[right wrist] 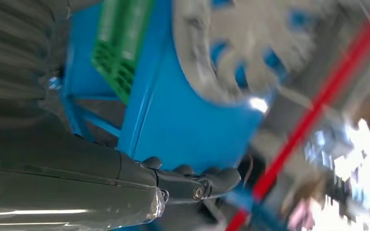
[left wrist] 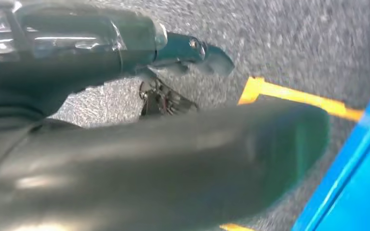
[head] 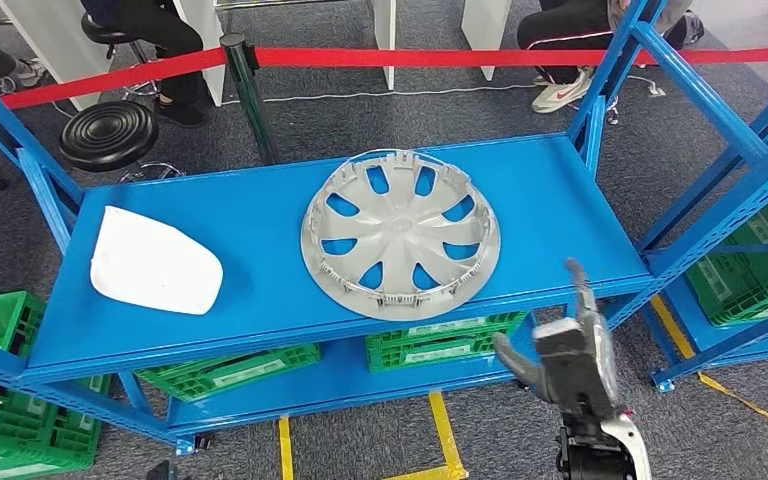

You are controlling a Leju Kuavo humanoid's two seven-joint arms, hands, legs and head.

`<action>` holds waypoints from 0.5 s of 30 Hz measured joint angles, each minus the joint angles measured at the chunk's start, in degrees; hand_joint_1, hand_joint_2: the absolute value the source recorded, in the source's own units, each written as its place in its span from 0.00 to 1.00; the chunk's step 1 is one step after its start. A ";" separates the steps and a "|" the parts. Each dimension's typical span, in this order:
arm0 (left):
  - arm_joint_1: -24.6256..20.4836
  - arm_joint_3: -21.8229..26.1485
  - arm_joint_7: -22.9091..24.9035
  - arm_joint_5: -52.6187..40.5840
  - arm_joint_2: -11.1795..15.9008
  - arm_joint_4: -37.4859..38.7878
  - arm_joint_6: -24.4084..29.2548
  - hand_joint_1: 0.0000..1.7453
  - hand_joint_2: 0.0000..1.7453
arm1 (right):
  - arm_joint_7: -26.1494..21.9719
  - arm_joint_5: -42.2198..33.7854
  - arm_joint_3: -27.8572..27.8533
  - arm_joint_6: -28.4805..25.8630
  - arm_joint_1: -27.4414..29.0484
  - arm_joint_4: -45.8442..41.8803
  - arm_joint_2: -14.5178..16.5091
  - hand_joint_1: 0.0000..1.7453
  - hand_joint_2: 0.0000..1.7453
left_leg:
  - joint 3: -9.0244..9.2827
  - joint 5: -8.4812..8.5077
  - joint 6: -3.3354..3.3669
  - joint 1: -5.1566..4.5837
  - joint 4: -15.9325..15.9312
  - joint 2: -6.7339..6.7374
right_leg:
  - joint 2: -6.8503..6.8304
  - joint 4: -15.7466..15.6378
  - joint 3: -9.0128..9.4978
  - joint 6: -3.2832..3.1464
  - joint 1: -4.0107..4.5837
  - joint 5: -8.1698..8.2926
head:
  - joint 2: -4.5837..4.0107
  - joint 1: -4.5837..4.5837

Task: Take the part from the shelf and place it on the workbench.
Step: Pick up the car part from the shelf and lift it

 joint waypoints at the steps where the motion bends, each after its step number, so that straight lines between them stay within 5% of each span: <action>1: -0.02 -0.08 0.10 -0.60 -0.17 0.00 -0.27 0.00 0.00 | 1.25 -0.03 0.95 3.35 -2.22 1.11 -1.04 0.00 1.00 | 0.01 0.04 0.06 -0.04 0.01 0.05 | 0.01 -0.01 0.00 0.03 -0.02 0.07 | 0.00 0.01; 15: -0.74 -2.75 3.91 -4.34 -1.75 0.00 0.24 0.00 0.00 | 6.63 8.74 10.34 17.45 -24.38 13.98 -7.50 0.00 1.00 | 0.02 0.20 0.31 -0.25 0.04 0.16 | 0.05 -0.03 -0.02 0.20 -0.17 0.25 | 0.00 0.02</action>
